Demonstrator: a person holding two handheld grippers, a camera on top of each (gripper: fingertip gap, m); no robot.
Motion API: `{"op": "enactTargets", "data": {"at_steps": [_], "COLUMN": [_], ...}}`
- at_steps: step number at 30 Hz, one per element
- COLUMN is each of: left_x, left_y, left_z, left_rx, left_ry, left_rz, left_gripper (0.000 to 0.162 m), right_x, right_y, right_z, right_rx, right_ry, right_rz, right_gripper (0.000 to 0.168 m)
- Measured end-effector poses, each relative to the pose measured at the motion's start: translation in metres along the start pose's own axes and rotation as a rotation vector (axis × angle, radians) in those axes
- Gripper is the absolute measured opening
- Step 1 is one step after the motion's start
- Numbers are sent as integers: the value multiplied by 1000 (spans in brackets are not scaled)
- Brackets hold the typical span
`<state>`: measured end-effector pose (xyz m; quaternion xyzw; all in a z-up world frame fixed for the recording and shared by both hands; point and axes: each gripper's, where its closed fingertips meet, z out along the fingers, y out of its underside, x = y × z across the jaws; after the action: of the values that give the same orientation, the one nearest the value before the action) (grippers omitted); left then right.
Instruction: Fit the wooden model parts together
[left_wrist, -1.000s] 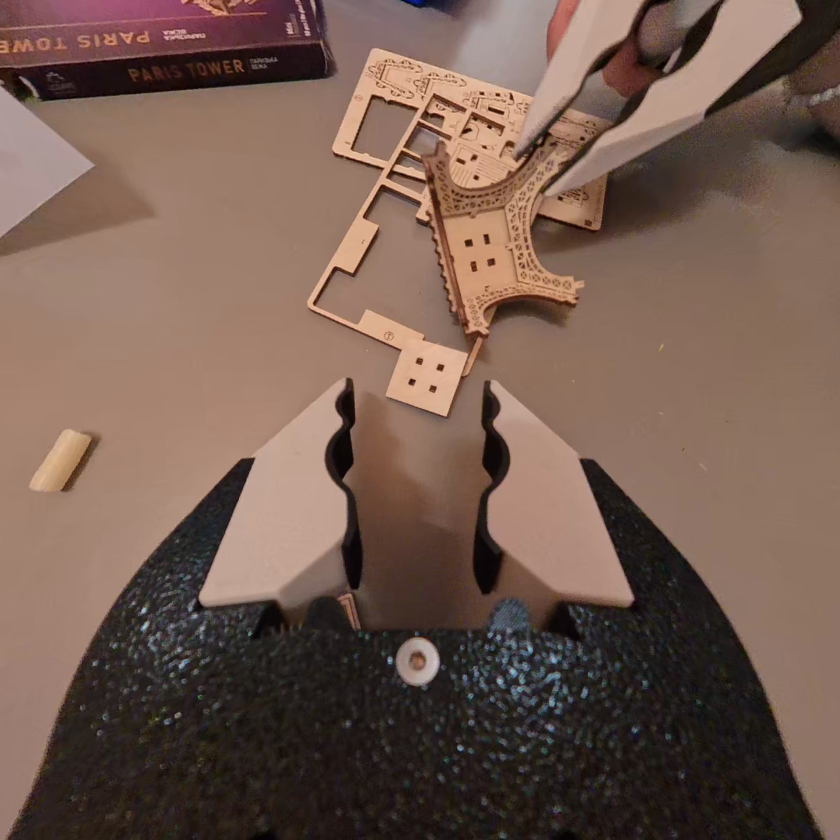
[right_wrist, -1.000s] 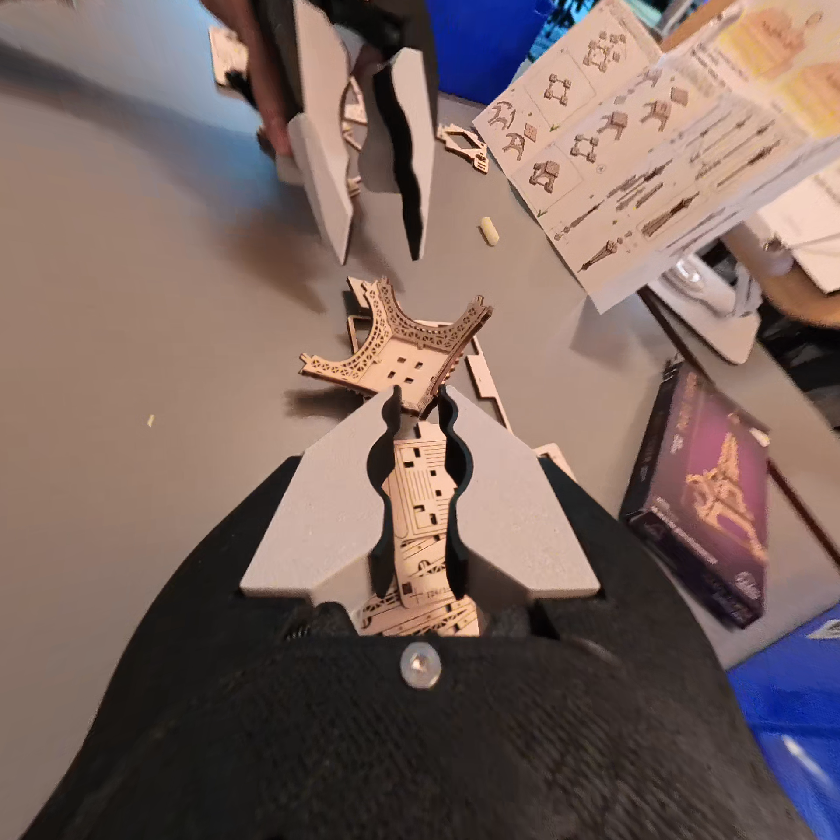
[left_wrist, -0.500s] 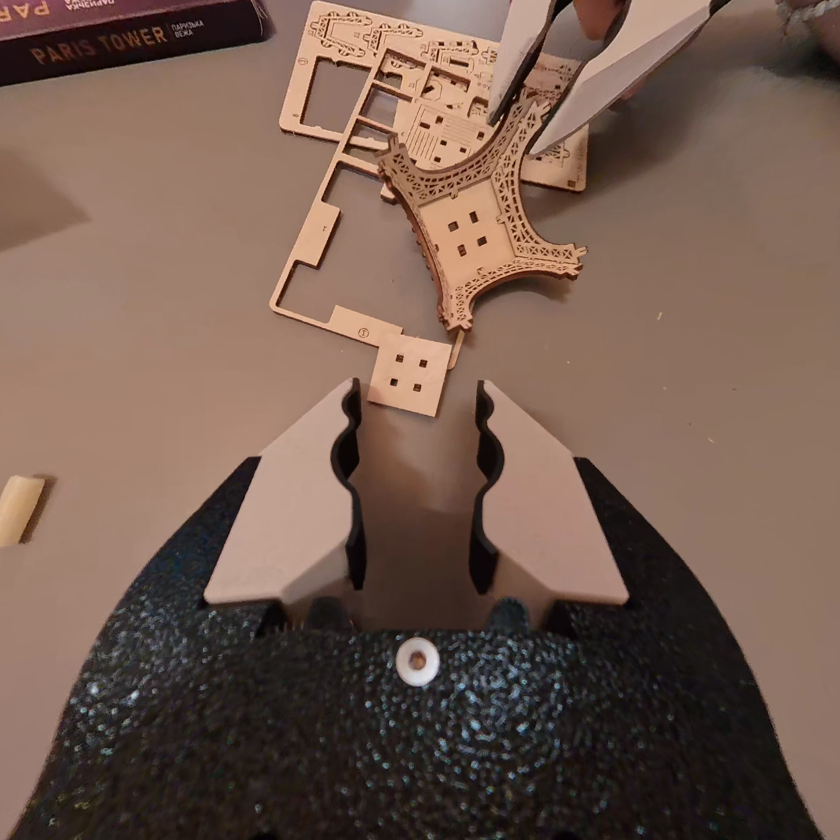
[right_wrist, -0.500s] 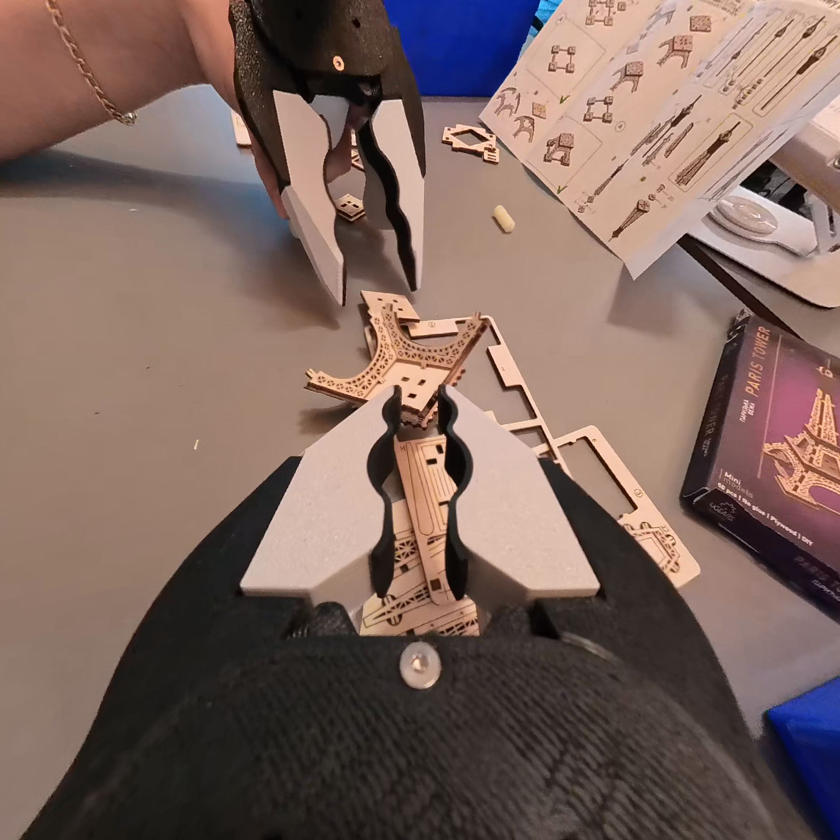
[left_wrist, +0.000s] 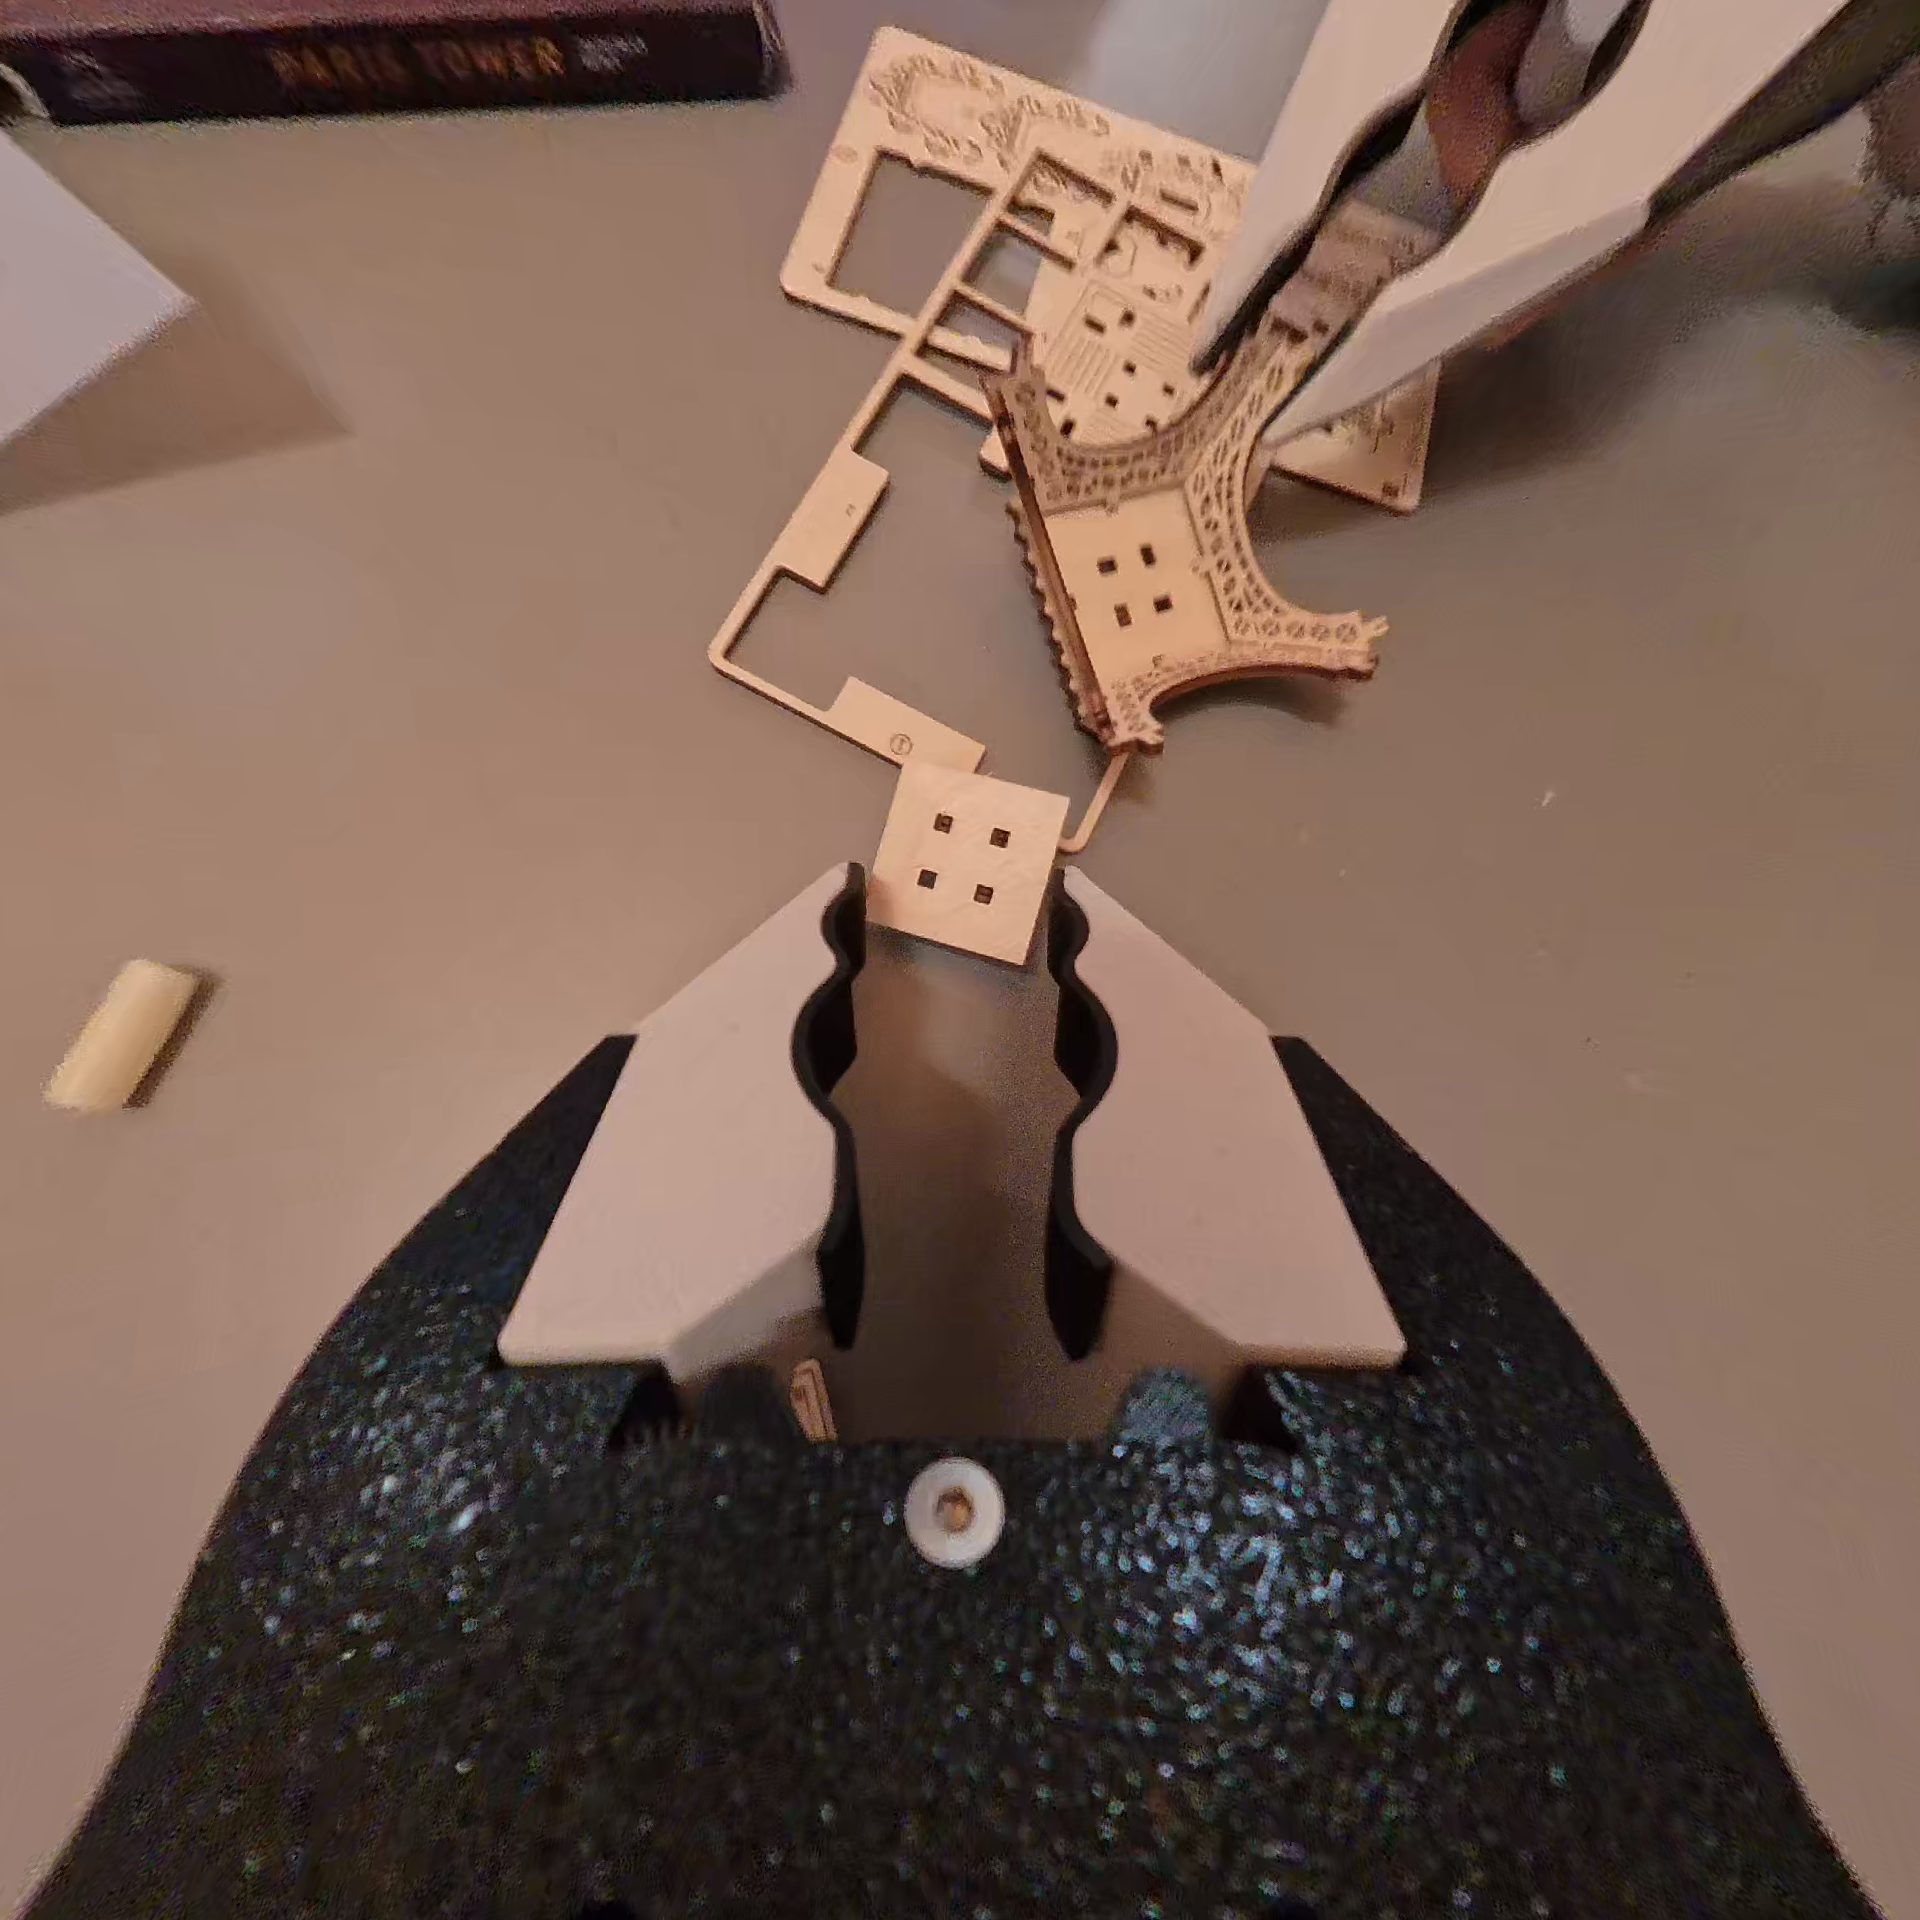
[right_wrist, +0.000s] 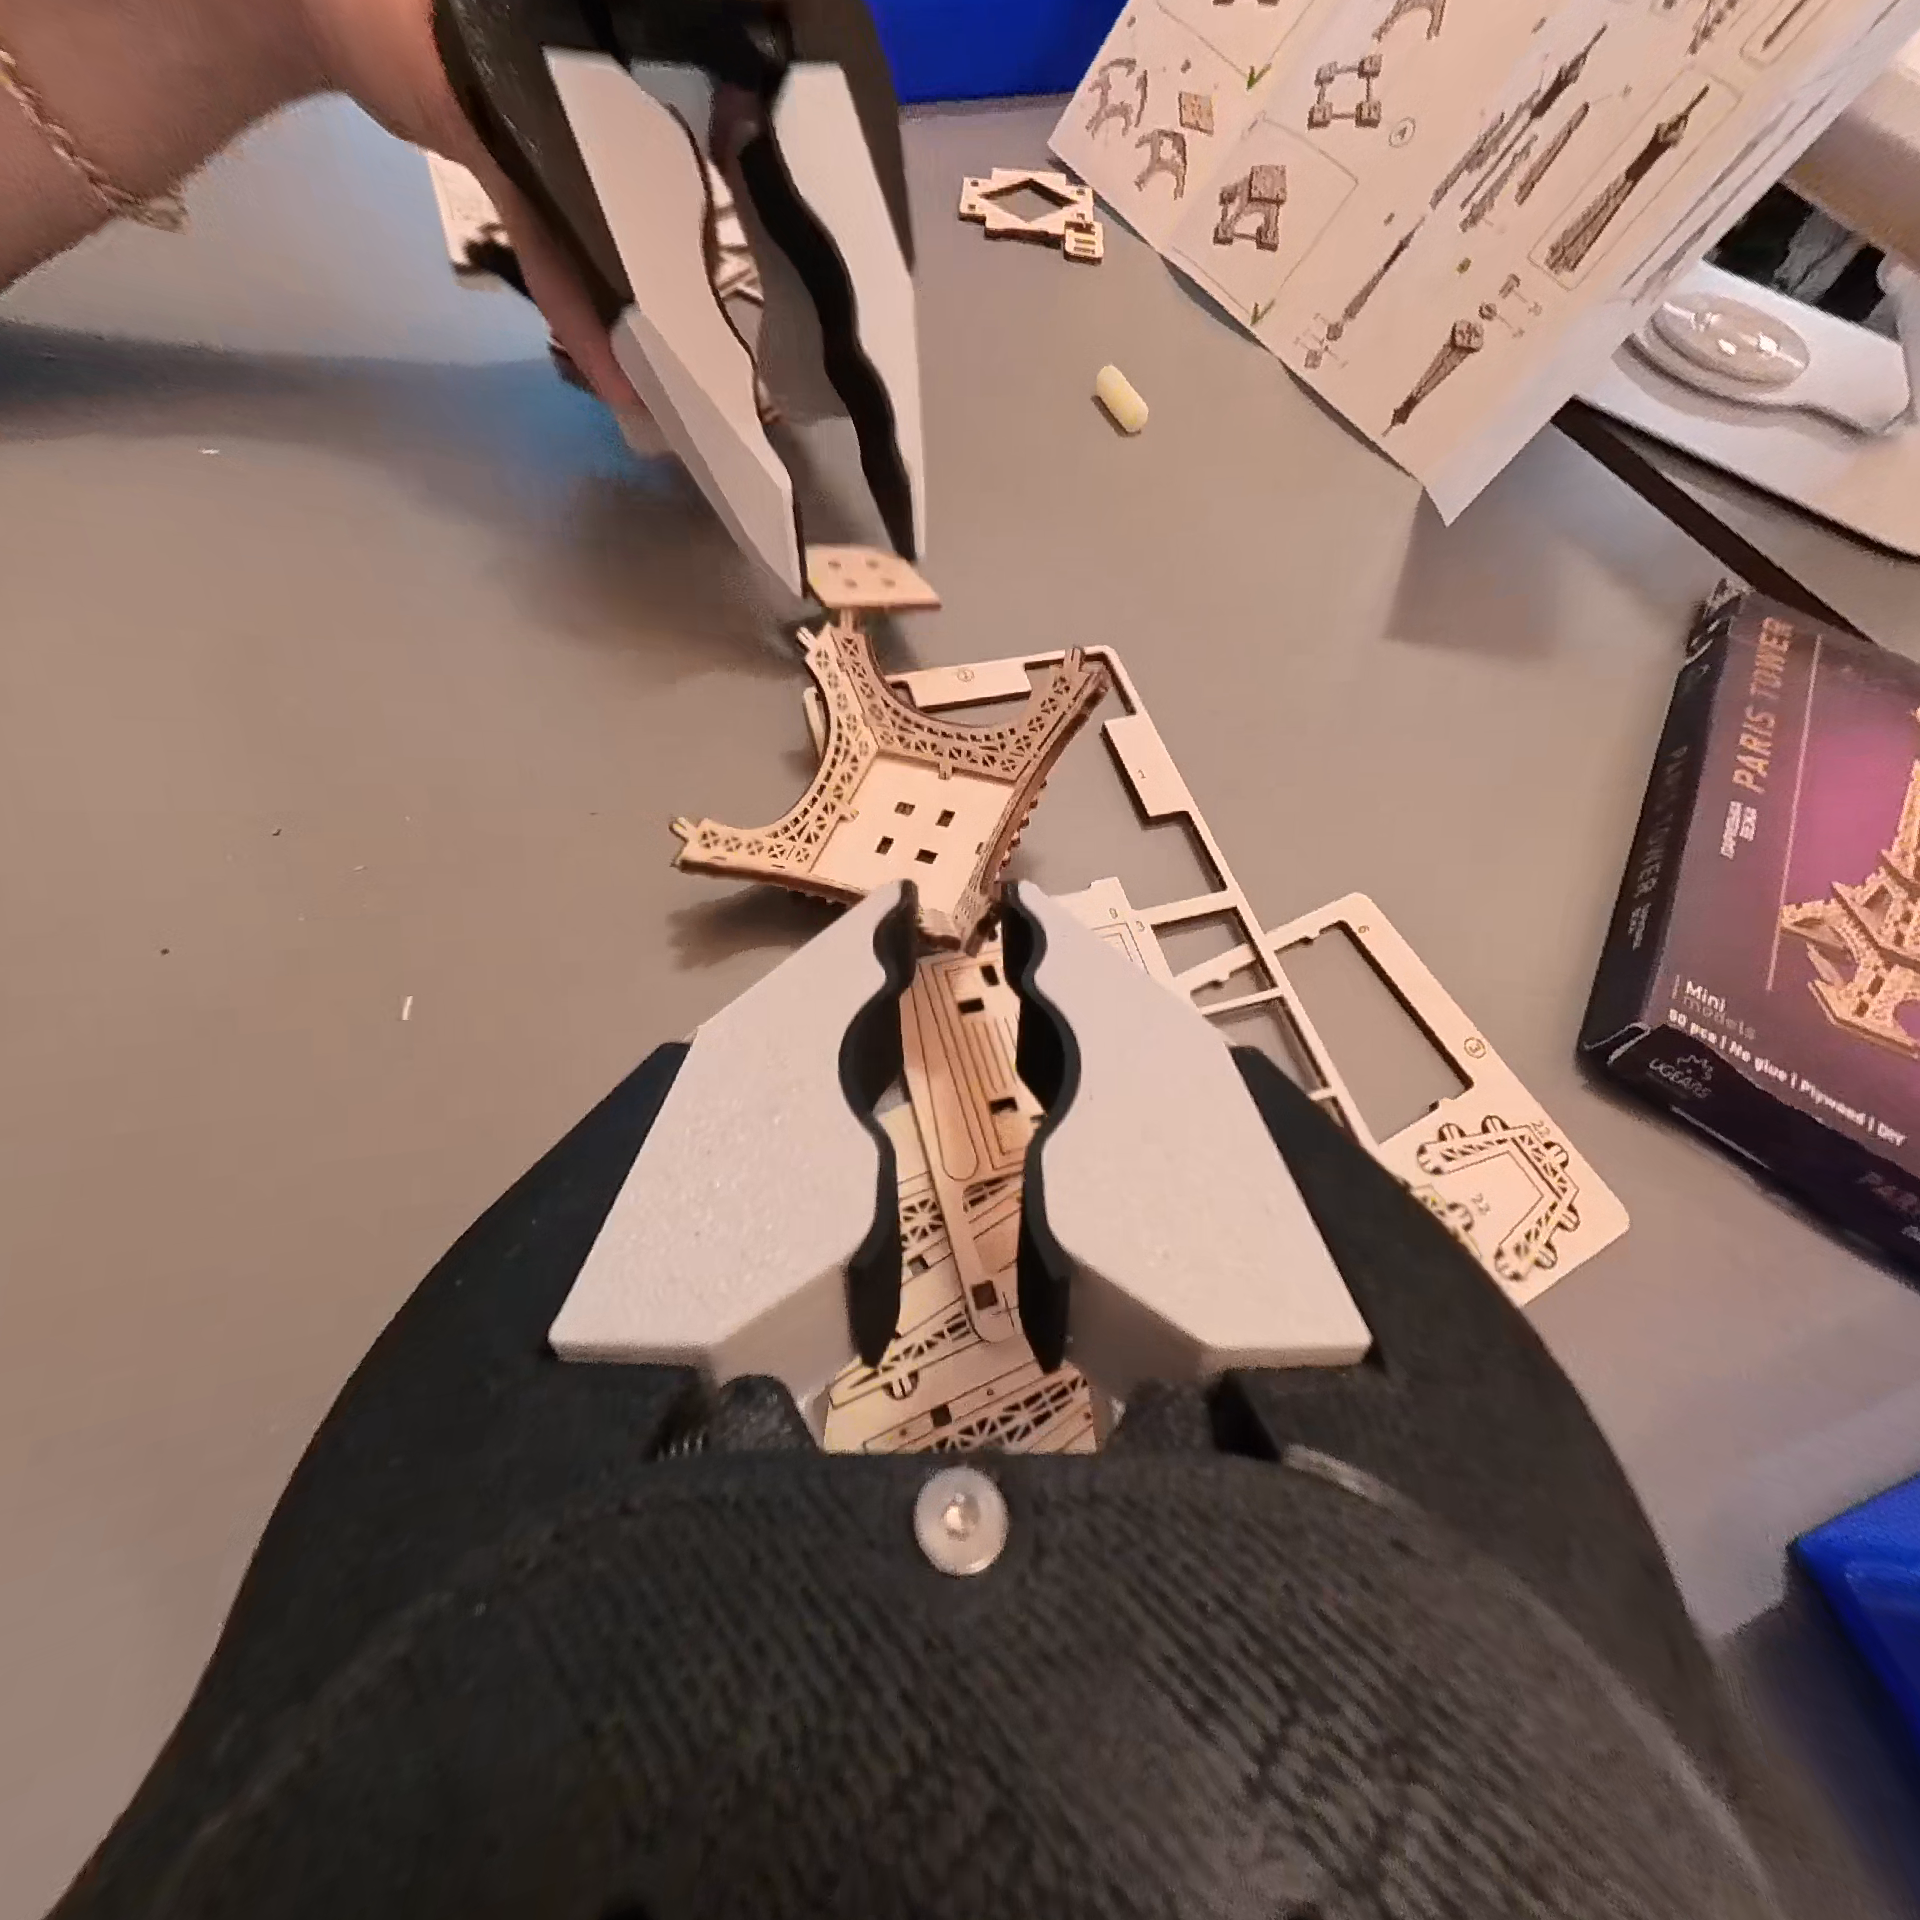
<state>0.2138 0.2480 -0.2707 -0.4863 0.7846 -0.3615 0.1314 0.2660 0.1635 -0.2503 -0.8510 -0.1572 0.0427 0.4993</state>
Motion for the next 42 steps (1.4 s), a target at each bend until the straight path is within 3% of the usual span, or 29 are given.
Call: {"op": "enactTargets", "data": {"at_steps": [5, 9, 15, 25, 30, 42], "left_x": [17, 17, 35, 30, 32, 32], "left_y": [-39, -49, -50, -43, -40, -41], "left_z": [-15, -12, 17, 46, 45, 28], "left_rx": [144, 136, 63, -6, -31, -32], "left_ry": [-27, -106, -90, -312, -301, -128], "left_rz": [-50, -30, -99, -102, -132, -194], "left_gripper": [32, 32, 32, 32, 32, 38], "right_x": [2, 4, 4, -1, -2, -11], "right_y": [4, 5, 5, 3, -2, -1], "right_z": [4, 5, 6, 5, 2, 4], "right_rx": [-20, -31, -32, -36, -18, -24], "right_ry": [9, 29, 36, 24, 23, -18], "right_rz": [63, 90, 136, 120, 79, 63], "right_gripper": [13, 13, 13, 16, 21, 15]}}
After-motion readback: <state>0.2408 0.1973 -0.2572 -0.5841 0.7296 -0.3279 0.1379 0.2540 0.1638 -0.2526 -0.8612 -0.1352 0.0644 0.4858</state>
